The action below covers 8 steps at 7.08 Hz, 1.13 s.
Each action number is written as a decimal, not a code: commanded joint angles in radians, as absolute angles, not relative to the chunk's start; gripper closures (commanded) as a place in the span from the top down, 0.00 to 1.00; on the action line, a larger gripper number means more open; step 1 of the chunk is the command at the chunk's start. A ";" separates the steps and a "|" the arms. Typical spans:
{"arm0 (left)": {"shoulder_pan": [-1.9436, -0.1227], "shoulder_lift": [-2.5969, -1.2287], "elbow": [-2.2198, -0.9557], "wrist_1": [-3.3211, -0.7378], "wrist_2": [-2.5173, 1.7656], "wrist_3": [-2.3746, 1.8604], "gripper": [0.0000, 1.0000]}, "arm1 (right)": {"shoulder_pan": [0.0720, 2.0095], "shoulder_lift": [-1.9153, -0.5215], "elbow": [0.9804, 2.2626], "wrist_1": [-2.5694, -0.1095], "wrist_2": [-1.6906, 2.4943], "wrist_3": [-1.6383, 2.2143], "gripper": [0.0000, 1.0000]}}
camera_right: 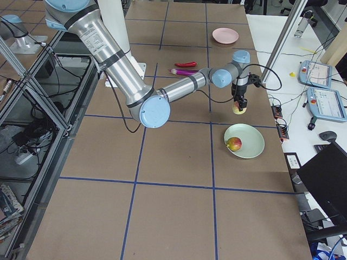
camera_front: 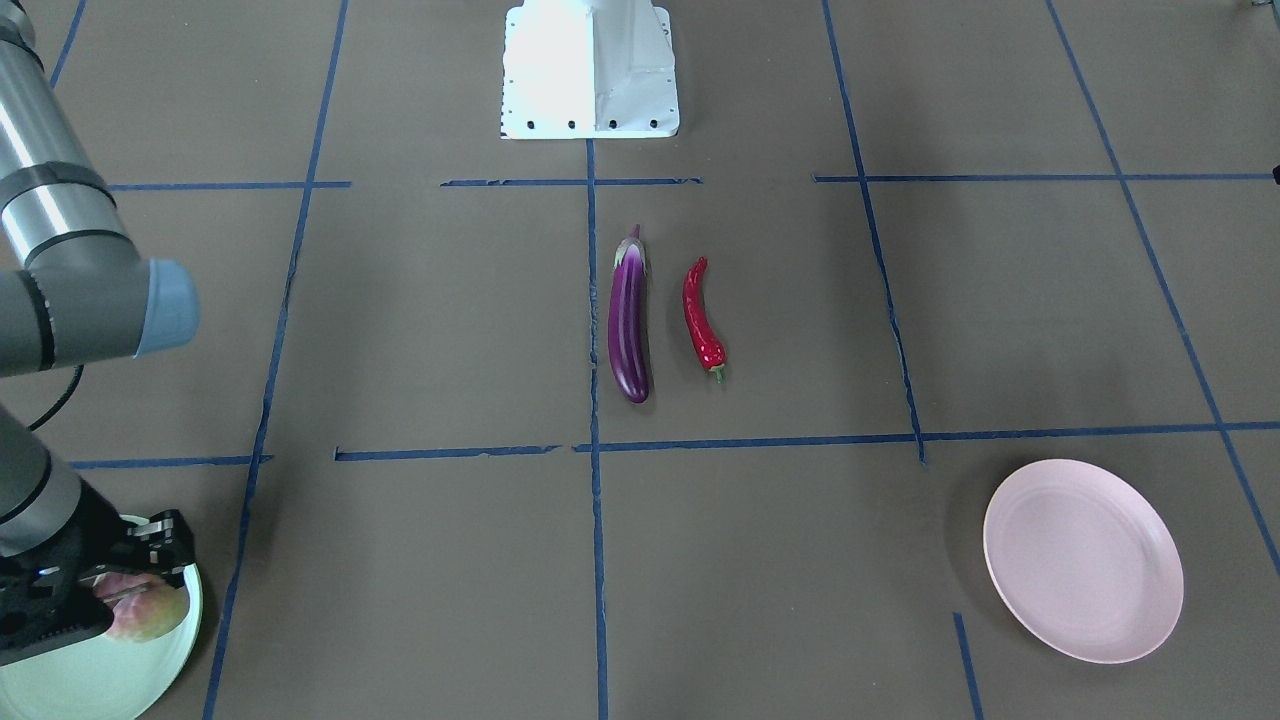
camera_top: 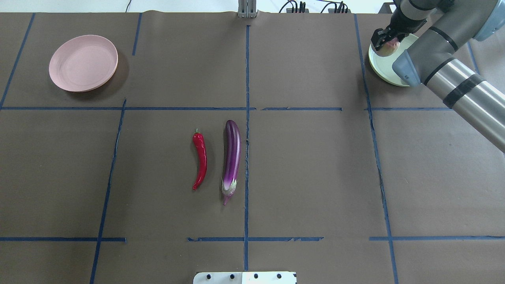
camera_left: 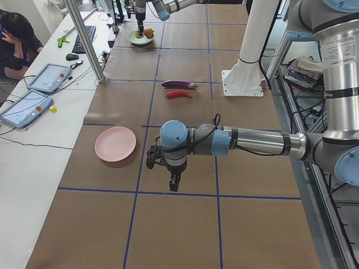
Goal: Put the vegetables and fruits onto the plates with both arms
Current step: 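Carry the pink pastry with the right gripper onto the green plate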
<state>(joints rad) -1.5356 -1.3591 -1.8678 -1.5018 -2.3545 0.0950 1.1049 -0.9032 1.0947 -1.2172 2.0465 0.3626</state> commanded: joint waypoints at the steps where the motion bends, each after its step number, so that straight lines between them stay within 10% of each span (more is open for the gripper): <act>1: -1.536 -1.359 -1.868 -1.502 -2.355 0.095 1.00 | 1.115 -0.890 0.933 -1.072 2.052 0.339 0.07; 3: -1.536 -1.359 -1.868 -1.502 -2.355 0.095 1.00 | 1.108 -0.888 0.931 -1.072 2.051 0.357 0.95; 8: -1.528 -1.370 -1.882 -1.503 -2.346 0.098 1.00 | 1.198 -0.873 1.059 -1.303 2.139 0.367 1.00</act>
